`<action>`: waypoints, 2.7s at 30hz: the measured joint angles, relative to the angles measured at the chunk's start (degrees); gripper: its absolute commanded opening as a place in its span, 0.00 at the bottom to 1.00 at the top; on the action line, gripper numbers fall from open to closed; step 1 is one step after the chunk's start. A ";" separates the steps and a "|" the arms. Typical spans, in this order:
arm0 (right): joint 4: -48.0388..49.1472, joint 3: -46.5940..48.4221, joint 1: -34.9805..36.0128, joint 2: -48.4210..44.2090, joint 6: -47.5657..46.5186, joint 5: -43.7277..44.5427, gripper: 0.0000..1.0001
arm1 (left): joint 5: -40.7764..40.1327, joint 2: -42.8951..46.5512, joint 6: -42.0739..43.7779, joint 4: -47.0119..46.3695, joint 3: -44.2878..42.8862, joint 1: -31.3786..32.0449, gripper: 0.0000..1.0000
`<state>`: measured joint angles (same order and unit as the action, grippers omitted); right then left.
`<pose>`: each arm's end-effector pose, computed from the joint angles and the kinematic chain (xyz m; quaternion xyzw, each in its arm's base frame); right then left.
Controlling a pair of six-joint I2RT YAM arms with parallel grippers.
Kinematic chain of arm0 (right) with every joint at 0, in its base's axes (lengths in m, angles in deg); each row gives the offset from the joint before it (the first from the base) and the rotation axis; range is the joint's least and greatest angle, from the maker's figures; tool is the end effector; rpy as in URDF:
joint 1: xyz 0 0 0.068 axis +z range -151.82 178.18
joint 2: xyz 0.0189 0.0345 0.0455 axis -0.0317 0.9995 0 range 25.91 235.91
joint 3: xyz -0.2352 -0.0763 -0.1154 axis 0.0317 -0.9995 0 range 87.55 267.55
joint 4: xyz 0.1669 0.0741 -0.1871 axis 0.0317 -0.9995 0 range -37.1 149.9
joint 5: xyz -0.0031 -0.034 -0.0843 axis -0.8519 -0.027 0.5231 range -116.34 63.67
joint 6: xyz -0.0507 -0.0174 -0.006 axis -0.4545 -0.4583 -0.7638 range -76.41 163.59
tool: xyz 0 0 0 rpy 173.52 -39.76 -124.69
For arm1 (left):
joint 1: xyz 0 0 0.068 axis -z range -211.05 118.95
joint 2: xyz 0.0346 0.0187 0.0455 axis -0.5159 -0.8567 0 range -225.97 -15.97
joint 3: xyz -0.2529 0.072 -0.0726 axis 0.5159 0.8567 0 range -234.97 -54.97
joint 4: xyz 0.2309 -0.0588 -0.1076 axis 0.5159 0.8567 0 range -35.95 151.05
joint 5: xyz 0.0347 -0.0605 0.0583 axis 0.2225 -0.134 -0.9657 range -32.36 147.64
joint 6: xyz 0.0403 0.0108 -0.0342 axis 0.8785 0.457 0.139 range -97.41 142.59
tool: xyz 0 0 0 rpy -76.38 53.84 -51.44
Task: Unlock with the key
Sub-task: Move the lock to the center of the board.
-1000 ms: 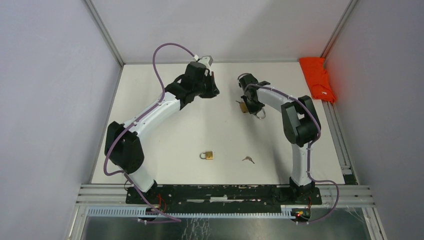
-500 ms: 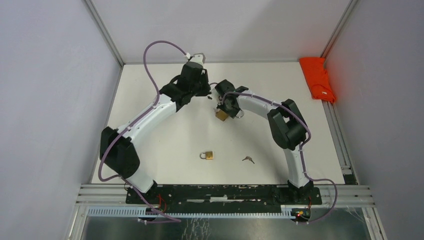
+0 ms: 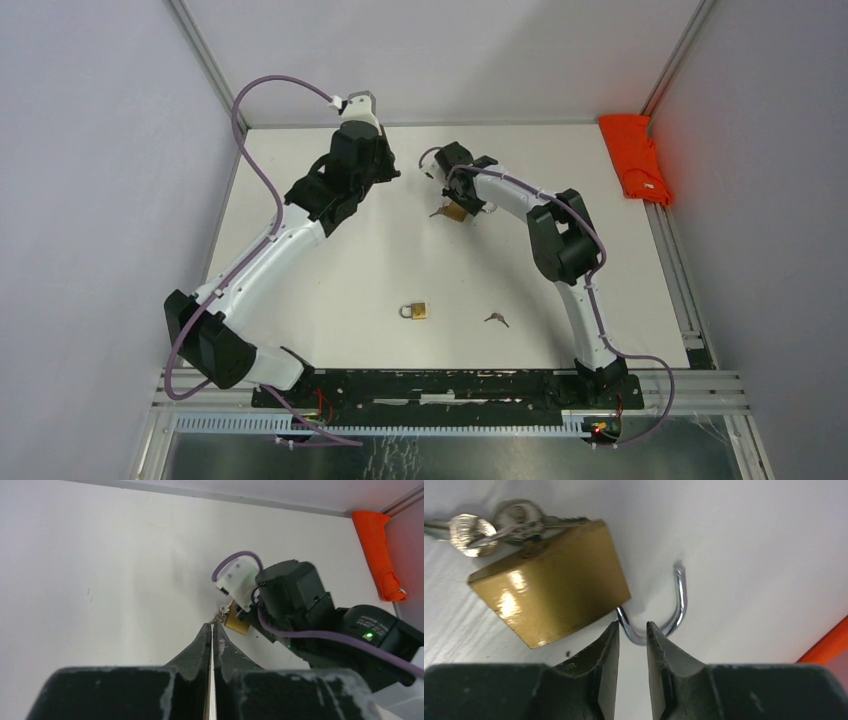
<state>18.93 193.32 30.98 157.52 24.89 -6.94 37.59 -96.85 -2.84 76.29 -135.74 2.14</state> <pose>0.4136 0.2524 0.1592 -0.3889 0.8844 -0.1395 0.2169 0.2766 -0.1665 0.3927 -0.0413 0.8227 -0.1422 0.5488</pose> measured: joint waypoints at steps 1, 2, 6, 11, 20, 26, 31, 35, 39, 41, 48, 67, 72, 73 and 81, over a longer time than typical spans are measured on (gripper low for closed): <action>0.22 0.33 -0.26 0.07 0.09 0.33 0.32 | -0.04 -0.20 0.00 0.00 0.00 0.00 0.08; 0.46 0.50 -0.57 0.07 0.46 0.61 0.32 | -0.04 -0.42 0.00 0.02 0.00 0.00 0.08; 2.19 0.13 -1.14 -0.61 2.45 1.97 0.16 | -0.04 -1.25 0.00 0.15 0.00 -0.02 0.08; 3.50 -5.18 -1.05 -6.80 6.49 -1.57 0.02 | -0.04 -1.38 0.00 0.42 0.00 -0.02 0.08; 1.05 -2.78 -1.64 -3.91 13.94 -11.45 0.00 | 0.31 -1.38 0.00 0.42 0.00 -0.02 0.10; -1.03 0.83 -3.06 -0.26 16.74 -14.88 0.00 | 0.42 -1.36 0.00 0.44 0.55 -0.02 0.11; -1.44 3.67 -4.46 1.44 17.90 -17.35 0.00 | 0.44 -1.33 0.00 0.52 0.70 -0.07 0.11; -1.14 3.74 -5.44 1.51 19.76 -18.21 0.01 | 0.46 -1.33 0.00 0.52 0.72 -0.11 0.11; -0.87 5.03 -6.14 2.34 20.87 -18.51 0.03 | 0.61 -1.31 0.00 0.52 0.70 -0.11 0.11; -0.11 5.14 -6.47 2.45 21.33 -18.49 0.06 | 0.63 -1.33 0.00 0.55 0.72 -0.11 0.11; 0.94 7.82 -8.04 4.17 23.17 -18.40 0.09 | 0.63 -1.33 0.00 0.55 0.70 -0.11 0.11; 11.34 -26.67 -6.01 -27.32 22.71 -20.04 0.25 | -2.99 -0.50 0.02 3.45 0.72 -1.42 0.29; 13.27 -34.32 1.66 -40.28 21.97 -20.79 0.31 | -3.82 2.45 -0.02 5.14 0.72 -4.39 0.29; 13.40 -35.56 3.28 -41.29 21.84 -21.14 0.31 | -3.85 3.21 -0.02 5.35 0.72 -4.96 0.29; 12.50 -47.41 16.15 -41.62 22.62 -23.85 0.35 | -4.48 9.25 -0.15 7.54 3.32 -5.84 0.32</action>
<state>31.43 145.92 47.13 115.91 47.51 -30.78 33.11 -87.61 -2.99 83.83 -132.42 -3.70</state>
